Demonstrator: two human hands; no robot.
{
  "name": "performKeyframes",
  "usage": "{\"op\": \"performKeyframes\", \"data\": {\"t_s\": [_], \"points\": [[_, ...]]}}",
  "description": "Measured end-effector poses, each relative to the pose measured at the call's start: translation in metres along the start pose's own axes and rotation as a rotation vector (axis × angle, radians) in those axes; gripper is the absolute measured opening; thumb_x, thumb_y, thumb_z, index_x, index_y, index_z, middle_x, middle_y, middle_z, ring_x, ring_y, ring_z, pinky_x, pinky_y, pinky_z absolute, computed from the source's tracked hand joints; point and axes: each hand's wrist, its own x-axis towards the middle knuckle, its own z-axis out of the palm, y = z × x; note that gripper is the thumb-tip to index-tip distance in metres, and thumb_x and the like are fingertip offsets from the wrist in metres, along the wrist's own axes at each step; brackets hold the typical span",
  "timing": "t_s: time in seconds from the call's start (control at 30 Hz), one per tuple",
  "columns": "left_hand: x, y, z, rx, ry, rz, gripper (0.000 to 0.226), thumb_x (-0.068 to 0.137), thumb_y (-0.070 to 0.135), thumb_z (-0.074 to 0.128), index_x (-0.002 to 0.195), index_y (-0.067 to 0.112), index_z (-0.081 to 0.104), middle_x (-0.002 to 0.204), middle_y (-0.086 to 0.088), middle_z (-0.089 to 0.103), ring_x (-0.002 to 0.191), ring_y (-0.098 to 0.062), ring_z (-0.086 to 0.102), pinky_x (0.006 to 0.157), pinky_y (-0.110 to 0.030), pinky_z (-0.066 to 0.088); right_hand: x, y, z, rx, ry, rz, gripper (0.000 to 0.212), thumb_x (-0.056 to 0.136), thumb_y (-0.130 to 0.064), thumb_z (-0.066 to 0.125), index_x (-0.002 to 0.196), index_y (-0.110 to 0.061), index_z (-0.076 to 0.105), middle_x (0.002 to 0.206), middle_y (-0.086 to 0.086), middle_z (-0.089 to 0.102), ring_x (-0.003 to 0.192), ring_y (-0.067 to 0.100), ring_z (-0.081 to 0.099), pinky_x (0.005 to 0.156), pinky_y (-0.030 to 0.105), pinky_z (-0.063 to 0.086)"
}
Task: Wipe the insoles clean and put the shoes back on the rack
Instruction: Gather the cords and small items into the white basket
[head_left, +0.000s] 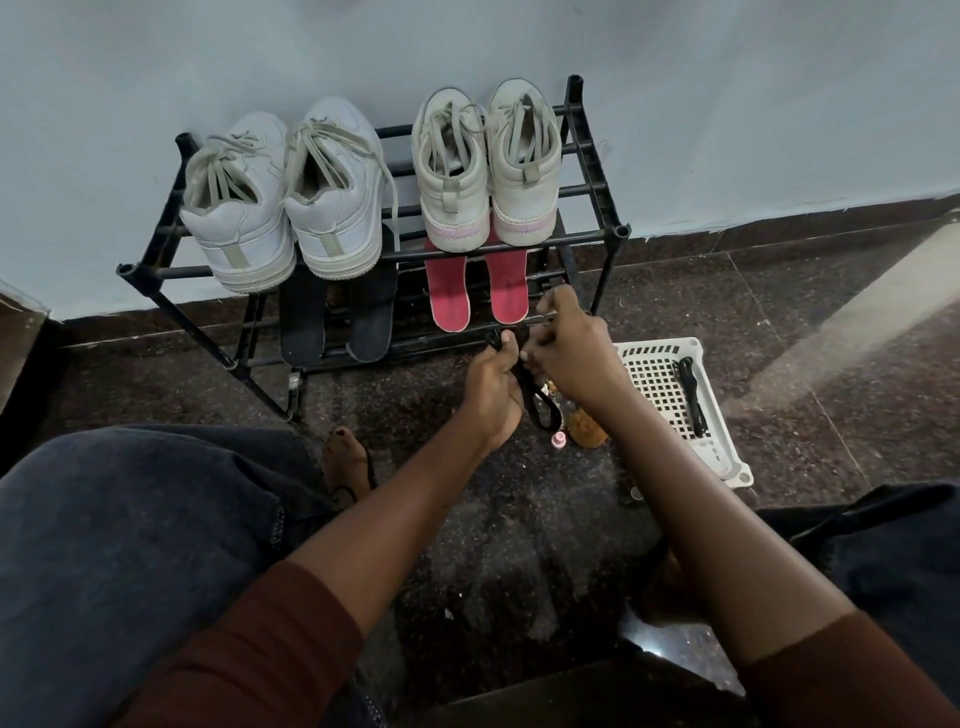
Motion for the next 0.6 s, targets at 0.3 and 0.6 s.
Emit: {"op": "performKeyframes", "data": {"t_s": [0.3,0.6], "points": [[0.006,-0.013,0.01,-0.055,0.153,-0.038,0.035,0.104,0.02,0.029,0.076,0.009,0.046,0.066,-0.004,0.057,0.057,-0.009,0.054,0.059,-0.019,0.051,-0.012,0.028,0.023,-0.059,0.125,0.146,0.03,0.086,-0.026,0.062,0.104,-0.012,0.043,0.108,0.008,0.048,0.095,0.026,0.05,0.076,0.034,0.04],[0.034,-0.063,0.003,0.133,0.247,-0.28,0.044,0.103,0.028,0.035,0.062,0.013,0.036,0.051,0.001,0.032,0.046,-0.011,0.034,0.061,-0.027,0.038,-0.021,0.081,0.045,0.27,-0.239,0.525,0.037,0.095,-0.024,0.049,0.125,-0.003,0.044,0.121,0.021,0.058,0.11,0.033,0.055,0.095,0.044,0.045]]}}
